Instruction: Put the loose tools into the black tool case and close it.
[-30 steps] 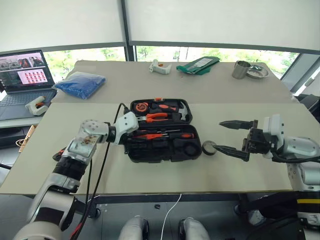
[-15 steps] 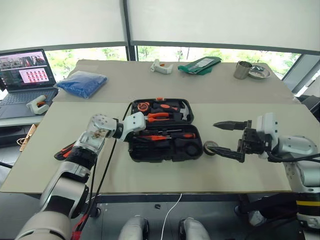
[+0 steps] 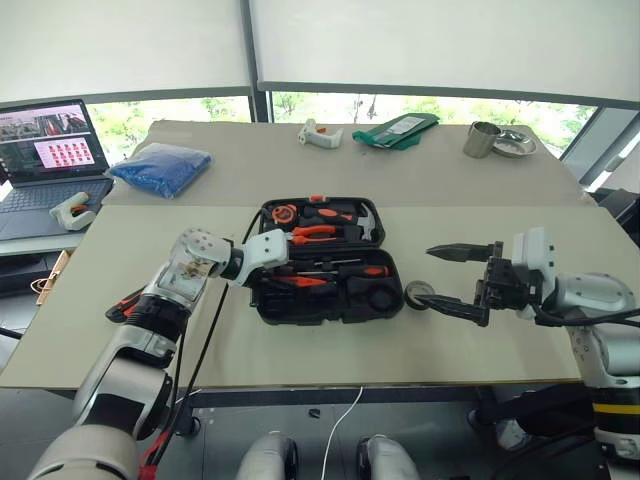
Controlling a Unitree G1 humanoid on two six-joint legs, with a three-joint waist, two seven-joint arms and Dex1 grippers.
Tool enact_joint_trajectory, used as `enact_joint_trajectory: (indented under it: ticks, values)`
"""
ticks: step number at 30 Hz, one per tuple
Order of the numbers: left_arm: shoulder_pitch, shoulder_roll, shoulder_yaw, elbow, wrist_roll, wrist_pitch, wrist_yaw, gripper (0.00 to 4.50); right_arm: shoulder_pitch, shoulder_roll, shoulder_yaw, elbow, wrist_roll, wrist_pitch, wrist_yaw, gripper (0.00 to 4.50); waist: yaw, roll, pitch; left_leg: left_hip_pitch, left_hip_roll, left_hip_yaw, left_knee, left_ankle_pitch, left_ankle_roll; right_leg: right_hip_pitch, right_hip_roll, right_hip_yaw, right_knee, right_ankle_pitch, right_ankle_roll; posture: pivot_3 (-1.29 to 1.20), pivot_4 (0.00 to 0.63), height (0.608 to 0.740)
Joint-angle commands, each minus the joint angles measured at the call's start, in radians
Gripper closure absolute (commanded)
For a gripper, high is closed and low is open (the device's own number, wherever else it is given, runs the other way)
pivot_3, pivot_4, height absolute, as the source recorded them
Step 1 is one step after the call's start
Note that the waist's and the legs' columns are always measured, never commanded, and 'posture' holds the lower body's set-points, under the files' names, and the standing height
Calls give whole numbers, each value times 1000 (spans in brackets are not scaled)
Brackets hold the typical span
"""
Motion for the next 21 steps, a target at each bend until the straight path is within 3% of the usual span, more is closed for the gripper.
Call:
enact_joint_trajectory:
  ticks: [1, 3, 5, 9, 14, 18, 21]
  values:
    - [16, -4, 6, -25, -21, 1, -35, 3999, -15, -3, -7, -18, 12, -2, -6, 0, 0, 0, 0, 0, 0, 0, 0, 0, 0, 0, 0, 0, 0, 0, 0, 0, 150, 740]
    - [11, -31, 53, -35, -82, -30, -37, 3999, -13, -2, -5, -21, 15, 3, -7, 0, 0, 0, 0, 0, 0, 0, 0, 0, 0, 0, 0, 0, 0, 0, 0, 0, 150, 740]
    - [2, -37, 77, -30, -95, -77, -29, 2998, -10, 4, -11, -28, 41, 17, 0, 0, 0, 0, 0, 0, 0, 0, 0, 0, 0, 0, 0, 0, 0, 0, 0, 0, 150, 740]
    - [-16, -20, 123, -9, -126, -127, -43, 1758, -10, 10, -24, -36, 78, 41, 3, 0, 4, 0, 0, -1, 0, 0, 1, 0, 1, 0, 0, 0, 0, 0, 1, 0, 150, 740]
    - [-13, 29, 130, 12, -113, -152, -70, 1758, -4, 12, -27, -40, 93, 51, 4, 0, 0, 0, 0, -1, 0, 0, 1, 0, 1, 0, 0, 0, 0, 1, 1, 0, 150, 740]
    - [8, 14, 158, 6, -158, -155, -63, 1758, 3, 14, -26, -41, 99, 49, -2, 0, 1, 0, 0, 0, 0, 0, 1, 0, 1, 0, 0, 0, 0, 1, 1, 0, 150, 740]
    - [31, -13, 174, 10, -177, -163, -46, 2563, 10, 19, -25, -41, 98, 45, -7, 0, 3, 0, 0, 0, 0, 0, 2, 0, 1, 1, 0, 0, 0, 1, 2, 0, 150, 740]
